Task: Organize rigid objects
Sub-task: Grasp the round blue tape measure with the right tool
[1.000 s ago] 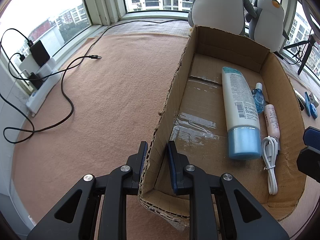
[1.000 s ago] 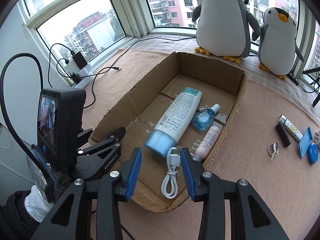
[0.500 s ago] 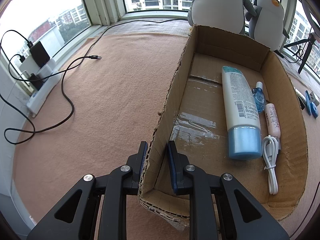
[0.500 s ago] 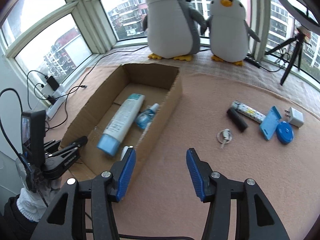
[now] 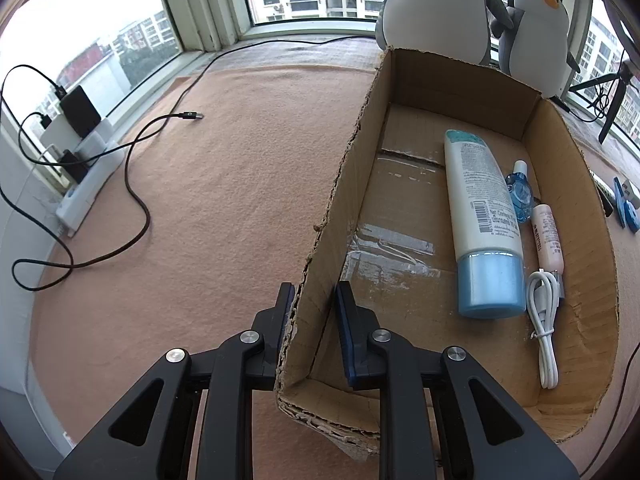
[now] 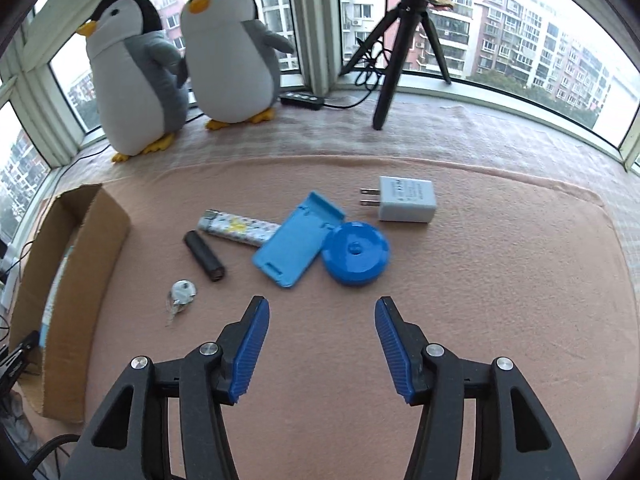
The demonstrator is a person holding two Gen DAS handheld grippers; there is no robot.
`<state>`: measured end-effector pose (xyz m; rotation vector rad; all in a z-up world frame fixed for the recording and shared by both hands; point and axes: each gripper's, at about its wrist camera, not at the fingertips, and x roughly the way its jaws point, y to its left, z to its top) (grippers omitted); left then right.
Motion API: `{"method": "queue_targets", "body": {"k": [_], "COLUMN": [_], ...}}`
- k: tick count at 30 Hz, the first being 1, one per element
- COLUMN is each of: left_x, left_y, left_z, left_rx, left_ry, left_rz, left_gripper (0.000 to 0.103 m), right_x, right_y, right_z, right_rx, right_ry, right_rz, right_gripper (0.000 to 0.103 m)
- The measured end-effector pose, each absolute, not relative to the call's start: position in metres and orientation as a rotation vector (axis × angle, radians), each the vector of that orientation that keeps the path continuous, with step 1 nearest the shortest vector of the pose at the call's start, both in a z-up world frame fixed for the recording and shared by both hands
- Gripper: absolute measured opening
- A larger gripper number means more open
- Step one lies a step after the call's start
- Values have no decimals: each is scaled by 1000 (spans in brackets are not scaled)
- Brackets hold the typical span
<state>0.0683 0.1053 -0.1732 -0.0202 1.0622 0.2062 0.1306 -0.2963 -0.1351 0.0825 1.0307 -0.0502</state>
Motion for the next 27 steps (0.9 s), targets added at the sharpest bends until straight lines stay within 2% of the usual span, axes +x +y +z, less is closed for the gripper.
{"method": "queue_targets", "body": {"k": [7, 27], "left_x": [68, 68], "left_y": [105, 105], "left_z": [-173, -174], "left_rx": [-20, -19], "left_ry": [1061, 1061], "left_rz": [211, 211], "left_gripper": [20, 20], "right_x": [156, 191], "right_y": [-316, -314], "right_z": [-157, -174], "right_rx": [91, 7], "right_ry": [1072, 1111], "right_rz": [-67, -72], "right_gripper": [51, 50]}}
